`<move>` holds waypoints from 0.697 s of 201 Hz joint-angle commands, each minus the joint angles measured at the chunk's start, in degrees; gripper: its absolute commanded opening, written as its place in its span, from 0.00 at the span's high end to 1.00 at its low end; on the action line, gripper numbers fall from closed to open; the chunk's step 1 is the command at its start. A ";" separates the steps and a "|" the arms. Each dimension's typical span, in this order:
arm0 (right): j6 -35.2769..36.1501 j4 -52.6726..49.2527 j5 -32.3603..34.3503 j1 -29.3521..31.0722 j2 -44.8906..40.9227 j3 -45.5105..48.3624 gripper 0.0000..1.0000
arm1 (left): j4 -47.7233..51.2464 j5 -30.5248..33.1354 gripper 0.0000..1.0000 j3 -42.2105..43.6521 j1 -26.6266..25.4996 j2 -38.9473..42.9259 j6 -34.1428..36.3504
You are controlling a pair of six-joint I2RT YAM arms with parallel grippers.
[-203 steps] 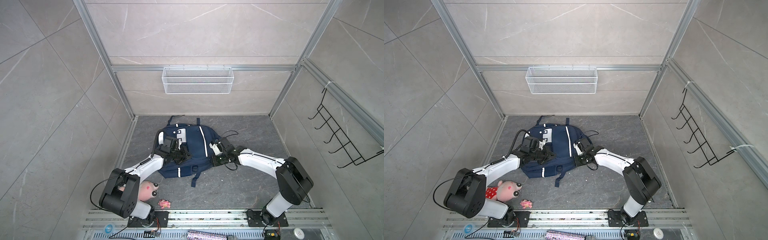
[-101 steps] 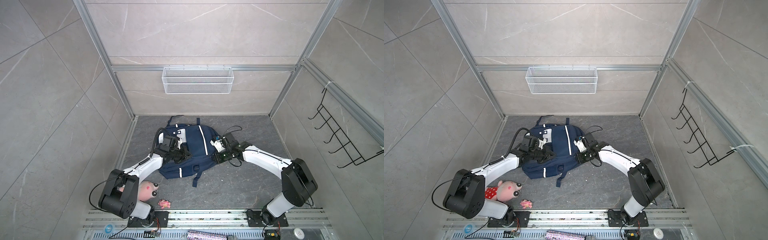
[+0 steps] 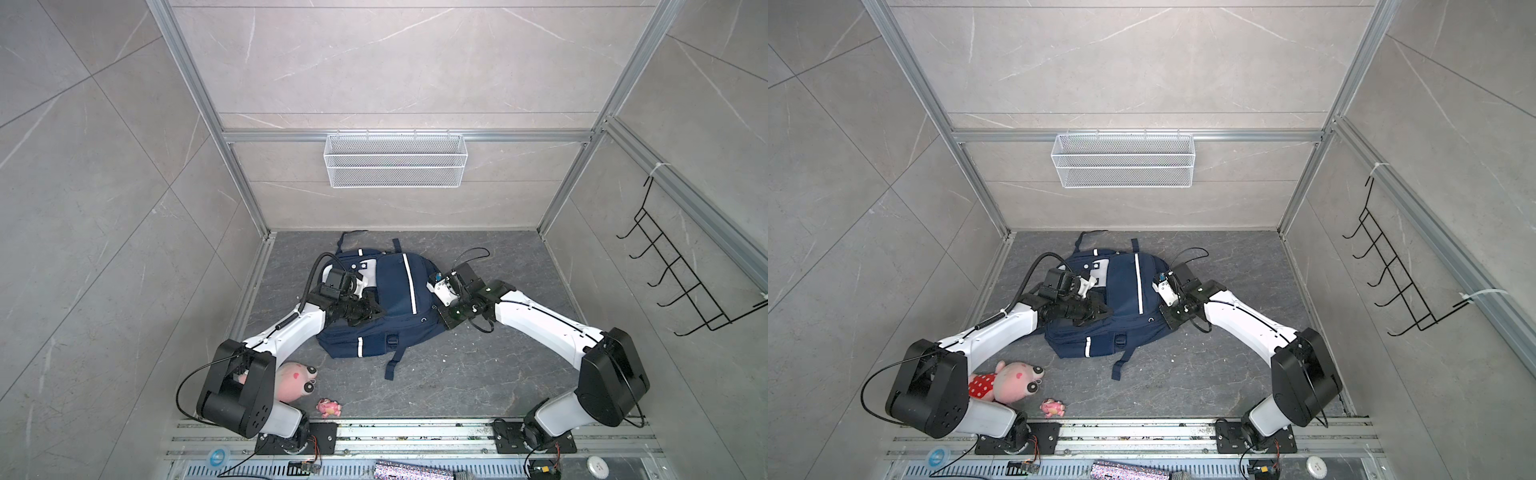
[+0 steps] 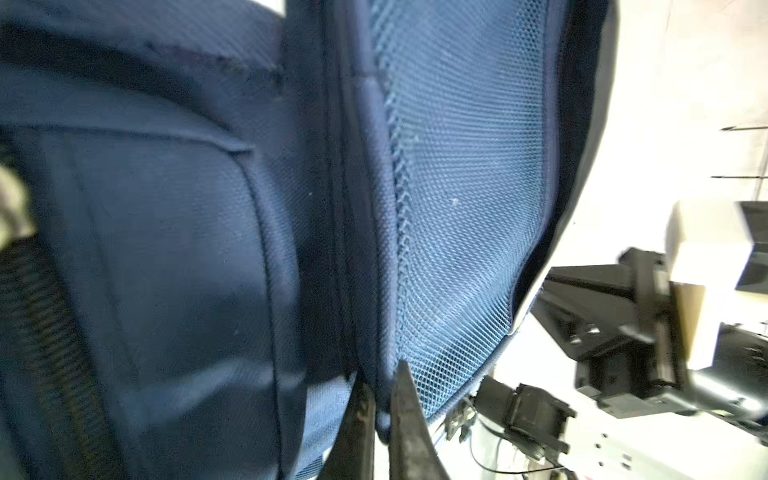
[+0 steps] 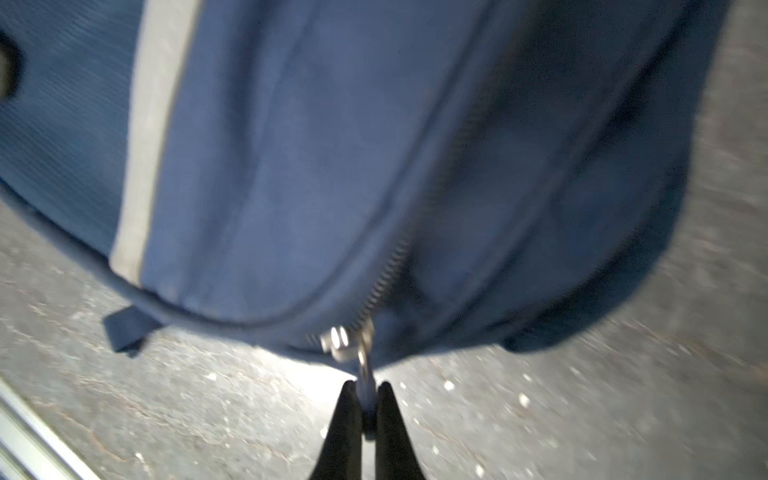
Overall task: Pack the student bag
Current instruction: 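Close the right gripper on the metal zipper pull while the left holds the bag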
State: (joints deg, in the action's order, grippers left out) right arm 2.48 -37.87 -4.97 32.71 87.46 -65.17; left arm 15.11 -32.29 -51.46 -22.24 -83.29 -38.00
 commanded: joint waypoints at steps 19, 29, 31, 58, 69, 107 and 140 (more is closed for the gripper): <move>-2.62 -10.56 15.91 -4.37 -1.50 -3.02 1.00 | 9.89 11.29 1.00 -2.36 3.43 0.87 8.12; -4.04 -10.24 15.28 -4.45 -0.40 -4.12 1.00 | 9.93 11.30 1.00 -2.75 3.43 0.46 8.77; -4.26 -10.17 15.20 -4.40 -0.22 -4.30 1.00 | 9.93 11.29 1.00 -2.92 3.41 0.37 9.03; -5.40 -9.33 13.97 -4.40 2.57 -6.14 1.00 | 9.69 10.41 1.00 -4.05 3.42 -0.30 11.13; -4.72 -7.88 14.16 -4.42 2.38 -5.55 1.00 | 9.50 9.44 1.00 -4.04 3.47 -0.28 12.35; -2.28 -5.80 17.24 -5.35 5.24 -7.91 1.00 | 13.00 6.64 1.00 -4.39 3.26 -1.44 19.69; -0.34 -4.69 19.48 -5.79 8.35 -12.41 1.00 | 18.14 7.60 1.00 -5.11 2.95 -2.04 27.21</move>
State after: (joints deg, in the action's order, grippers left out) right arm 2.42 -41.65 -1.80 31.79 93.95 -73.60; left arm 20.47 -31.38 -55.24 -22.20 -84.86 -21.93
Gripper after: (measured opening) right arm 0.083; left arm 0.072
